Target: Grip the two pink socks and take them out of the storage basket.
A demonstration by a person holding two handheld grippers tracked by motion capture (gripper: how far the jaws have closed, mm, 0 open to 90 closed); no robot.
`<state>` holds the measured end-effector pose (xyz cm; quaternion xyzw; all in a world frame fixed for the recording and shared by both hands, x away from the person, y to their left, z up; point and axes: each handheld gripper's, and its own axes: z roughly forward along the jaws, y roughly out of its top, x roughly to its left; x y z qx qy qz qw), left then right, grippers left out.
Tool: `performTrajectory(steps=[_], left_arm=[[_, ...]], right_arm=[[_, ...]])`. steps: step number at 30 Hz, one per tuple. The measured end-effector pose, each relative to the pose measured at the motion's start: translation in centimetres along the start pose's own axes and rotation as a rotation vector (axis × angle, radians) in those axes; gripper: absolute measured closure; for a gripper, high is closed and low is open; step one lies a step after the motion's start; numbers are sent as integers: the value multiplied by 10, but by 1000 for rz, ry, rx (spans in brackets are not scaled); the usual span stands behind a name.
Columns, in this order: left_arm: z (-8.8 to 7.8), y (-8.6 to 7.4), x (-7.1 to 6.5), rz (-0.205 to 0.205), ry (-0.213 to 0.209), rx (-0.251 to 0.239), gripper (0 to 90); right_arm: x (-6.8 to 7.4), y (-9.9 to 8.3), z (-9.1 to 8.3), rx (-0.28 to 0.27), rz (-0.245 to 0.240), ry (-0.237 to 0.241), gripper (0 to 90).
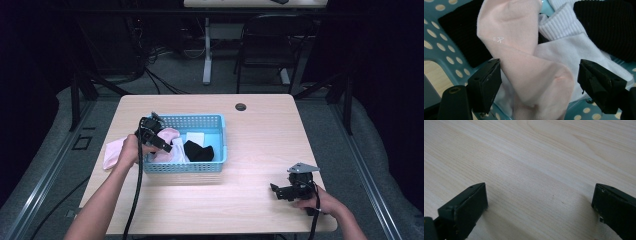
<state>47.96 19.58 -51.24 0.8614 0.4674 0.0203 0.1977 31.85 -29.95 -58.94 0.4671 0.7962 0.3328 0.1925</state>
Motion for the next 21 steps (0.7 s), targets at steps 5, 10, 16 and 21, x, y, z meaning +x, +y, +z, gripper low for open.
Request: performTrajectory(steps=[5,10,16,21], left_arm=[[2,0,0,-19,20,6,288],[4,-1,-1,-23,23,25,413],[11,-3,-2,-16,54,62,568],[10,-3,-3,-6,50,49,695]], right_arm=[[0,0,0,2,-2,-4,0],[0,0,0,0,0,0,0],[0,0,0,2,-2,-4,0],[0,0,0,0,0,0,0]])
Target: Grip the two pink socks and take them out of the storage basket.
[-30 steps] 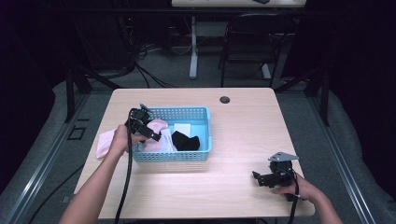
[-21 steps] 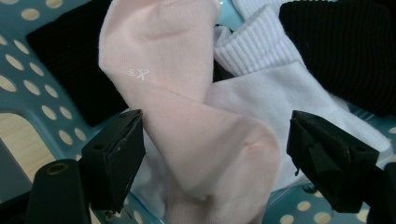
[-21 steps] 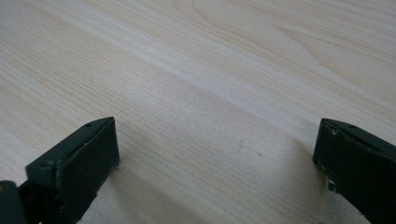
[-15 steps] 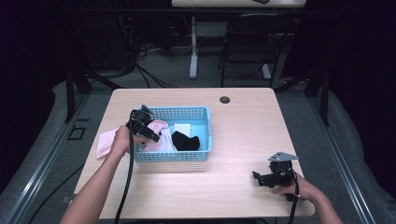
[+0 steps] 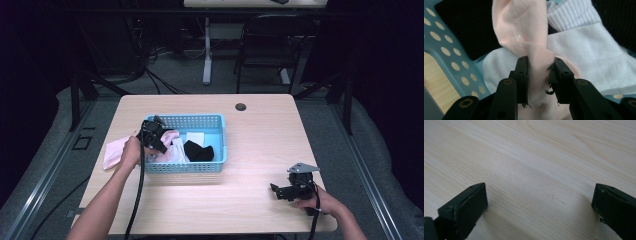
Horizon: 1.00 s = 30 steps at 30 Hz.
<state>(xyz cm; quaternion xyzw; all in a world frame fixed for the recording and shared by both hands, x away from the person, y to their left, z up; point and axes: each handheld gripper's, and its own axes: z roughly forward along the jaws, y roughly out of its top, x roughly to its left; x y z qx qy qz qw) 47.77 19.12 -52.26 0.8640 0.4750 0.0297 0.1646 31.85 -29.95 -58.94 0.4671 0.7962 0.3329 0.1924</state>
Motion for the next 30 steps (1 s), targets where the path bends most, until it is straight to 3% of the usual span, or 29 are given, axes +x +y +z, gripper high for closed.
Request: performTrajectory(steps=[7,12,23,30], left_arm=[[-7,-2,-1,20,-10,-25,815],[-19,-3,-1,32,-24,-61,816],[-41,1,-2,54,-40,-83,816],[-70,7,-6,87,-37,-105,816]], right_arm=[[0,0,0,2,-2,-4,0],[0,0,0,2,-2,-4,0],[0,0,0,2,-2,-4,0],[0,0,0,0,-1,-2,0]])
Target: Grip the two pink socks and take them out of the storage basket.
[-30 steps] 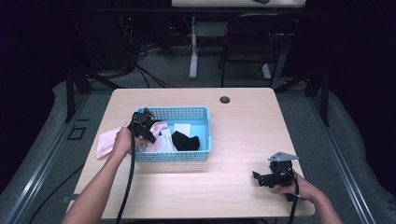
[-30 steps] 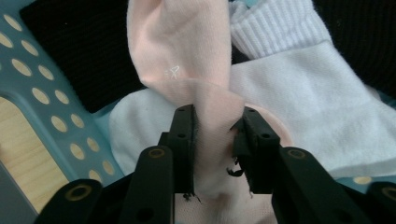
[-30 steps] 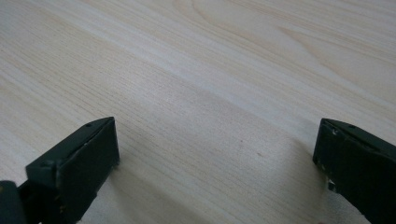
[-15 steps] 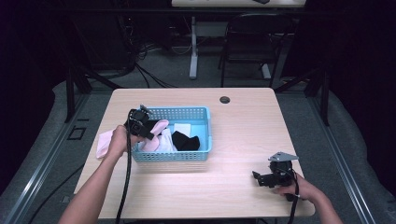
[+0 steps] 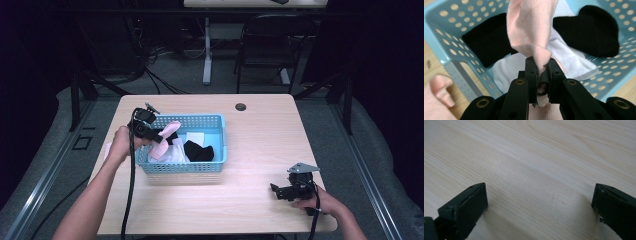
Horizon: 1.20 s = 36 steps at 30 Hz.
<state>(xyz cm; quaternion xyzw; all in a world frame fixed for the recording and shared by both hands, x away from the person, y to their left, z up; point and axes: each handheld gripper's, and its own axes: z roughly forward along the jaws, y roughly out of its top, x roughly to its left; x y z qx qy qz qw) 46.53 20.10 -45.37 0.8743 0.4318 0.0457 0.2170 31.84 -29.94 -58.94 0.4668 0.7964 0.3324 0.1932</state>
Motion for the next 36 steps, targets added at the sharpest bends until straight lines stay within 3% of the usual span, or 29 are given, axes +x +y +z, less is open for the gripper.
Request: performTrajectory(steps=[15,29,36], left_arm=[[-48,6,-1,22,4,-12,813],[-84,-7,18,-8,33,-19,811],[-98,-21,32,-42,66,-19,810]], right_arm=[[0,0,0,-4,-1,-3,0],[0,0,0,-3,-1,-3,0],[0,0,0,0,0,-3,0]])
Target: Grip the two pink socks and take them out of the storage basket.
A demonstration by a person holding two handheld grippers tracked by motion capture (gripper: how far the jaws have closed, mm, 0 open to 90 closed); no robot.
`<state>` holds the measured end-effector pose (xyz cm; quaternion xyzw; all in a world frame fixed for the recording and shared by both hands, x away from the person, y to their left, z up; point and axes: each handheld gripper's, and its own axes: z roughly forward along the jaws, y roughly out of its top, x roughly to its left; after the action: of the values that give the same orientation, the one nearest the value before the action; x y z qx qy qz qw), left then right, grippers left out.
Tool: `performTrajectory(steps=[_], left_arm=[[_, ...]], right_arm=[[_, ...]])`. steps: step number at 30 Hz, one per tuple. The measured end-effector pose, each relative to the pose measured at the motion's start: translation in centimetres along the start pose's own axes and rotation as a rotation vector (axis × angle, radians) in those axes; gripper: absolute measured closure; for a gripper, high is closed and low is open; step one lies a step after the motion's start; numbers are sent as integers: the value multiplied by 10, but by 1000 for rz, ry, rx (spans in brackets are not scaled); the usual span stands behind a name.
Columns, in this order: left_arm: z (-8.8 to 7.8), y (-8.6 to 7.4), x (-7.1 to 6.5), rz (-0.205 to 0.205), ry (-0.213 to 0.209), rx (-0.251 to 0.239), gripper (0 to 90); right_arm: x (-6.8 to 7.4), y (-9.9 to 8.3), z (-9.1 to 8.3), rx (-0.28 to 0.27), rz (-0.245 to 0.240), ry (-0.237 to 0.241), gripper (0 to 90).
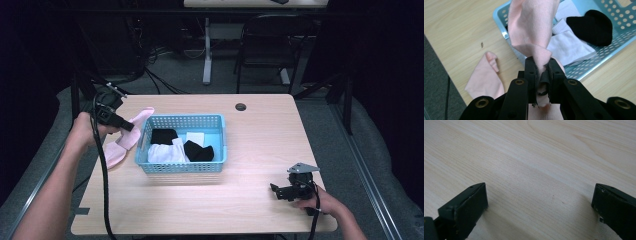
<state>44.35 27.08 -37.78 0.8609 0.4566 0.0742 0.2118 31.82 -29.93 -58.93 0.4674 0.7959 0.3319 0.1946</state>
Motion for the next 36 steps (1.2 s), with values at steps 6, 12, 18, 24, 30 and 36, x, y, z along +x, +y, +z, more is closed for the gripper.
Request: performTrajectory(steps=[6,12,18,24,30,36], left_arm=[[-4,-11,13,-32,21,6,810],[-3,-23,27,-68,44,23,810],[9,-37,44,-125,63,53,810],[26,-50,56,-176,75,70,810],[45,-61,62,-204,71,89,810],[69,-73,70,-243,58,110,811]], right_arm=[[0,0,0,0,-1,2,0],[0,0,0,1,-1,2,0],[0,0,0,0,-1,1,0],[0,0,0,-2,-2,1,0],[0,0,0,-3,-2,0,0],[1,0,0,-4,1,-2,0]])
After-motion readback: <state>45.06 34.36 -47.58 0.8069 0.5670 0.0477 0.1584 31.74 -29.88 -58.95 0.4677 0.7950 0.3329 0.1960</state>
